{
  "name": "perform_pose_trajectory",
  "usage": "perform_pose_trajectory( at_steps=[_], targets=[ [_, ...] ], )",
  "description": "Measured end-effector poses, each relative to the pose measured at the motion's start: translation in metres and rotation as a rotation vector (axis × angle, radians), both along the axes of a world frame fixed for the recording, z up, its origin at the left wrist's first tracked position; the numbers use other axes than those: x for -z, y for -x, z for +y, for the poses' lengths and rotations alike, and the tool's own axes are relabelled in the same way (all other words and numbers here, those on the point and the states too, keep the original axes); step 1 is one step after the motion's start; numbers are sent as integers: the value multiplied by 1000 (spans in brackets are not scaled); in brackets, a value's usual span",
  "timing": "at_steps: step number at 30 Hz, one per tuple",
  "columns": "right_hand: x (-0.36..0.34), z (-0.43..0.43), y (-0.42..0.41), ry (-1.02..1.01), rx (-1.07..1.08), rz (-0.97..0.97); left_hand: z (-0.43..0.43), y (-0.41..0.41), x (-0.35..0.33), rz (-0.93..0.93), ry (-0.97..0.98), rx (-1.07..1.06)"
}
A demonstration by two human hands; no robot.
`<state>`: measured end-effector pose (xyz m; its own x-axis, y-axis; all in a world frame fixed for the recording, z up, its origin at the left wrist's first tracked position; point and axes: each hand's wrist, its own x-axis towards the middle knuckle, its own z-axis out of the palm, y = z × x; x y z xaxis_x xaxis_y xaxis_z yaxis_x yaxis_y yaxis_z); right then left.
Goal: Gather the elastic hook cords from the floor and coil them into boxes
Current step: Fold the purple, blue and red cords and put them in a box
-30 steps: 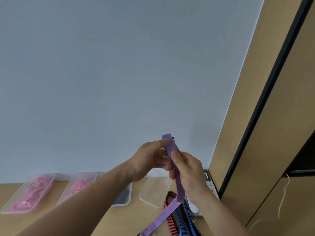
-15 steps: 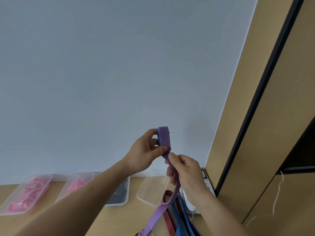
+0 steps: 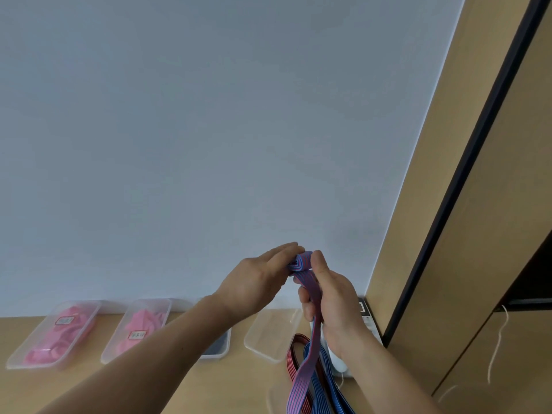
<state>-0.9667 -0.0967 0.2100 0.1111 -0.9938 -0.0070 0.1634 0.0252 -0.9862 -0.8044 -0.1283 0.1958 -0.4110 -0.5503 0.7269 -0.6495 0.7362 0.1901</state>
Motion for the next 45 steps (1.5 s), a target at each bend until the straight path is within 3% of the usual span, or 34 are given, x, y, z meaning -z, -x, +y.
perform_pose_trajectory(
  at_steps=[3,6,8,11,12,14,16,19,23,26,30,35,45],
  targets=[
    [2,-2,-1,11,12,3,-5,1,2,-89,72,-35],
    [4,-3,-1,52,36,1,-8,2,6,41,20,2],
    [5,-4,0,89,54,-12,-7,3,6,312,-248,56],
    [6,-6,1,129,92,-2,-3,9,-8,850,-870,197],
    [7,-7,1,133,101,1,-4,10,-13,930,-1026,229],
    [10,-8,1,142,109,10,-5,12,-21,865,-1162,260],
    [13,-9,-1,160,110,32,-3,13,-22,777,-1170,274],
    [13,-11,-1,167,99,66,-4,10,-21,824,-1194,306],
    [16,-13,1,131,106,140,-7,12,-23,941,-1121,272],
    [19,-15,0,95,118,152,-8,13,-26,923,-1001,222],
    [19,-16,0,61,86,142,-9,10,-29,707,-809,153],
    [18,-14,0,45,55,131,-8,8,-17,619,-663,106],
    [5,-15,-3,-3,28,40,-9,3,-8,198,-101,3]
  ],
)
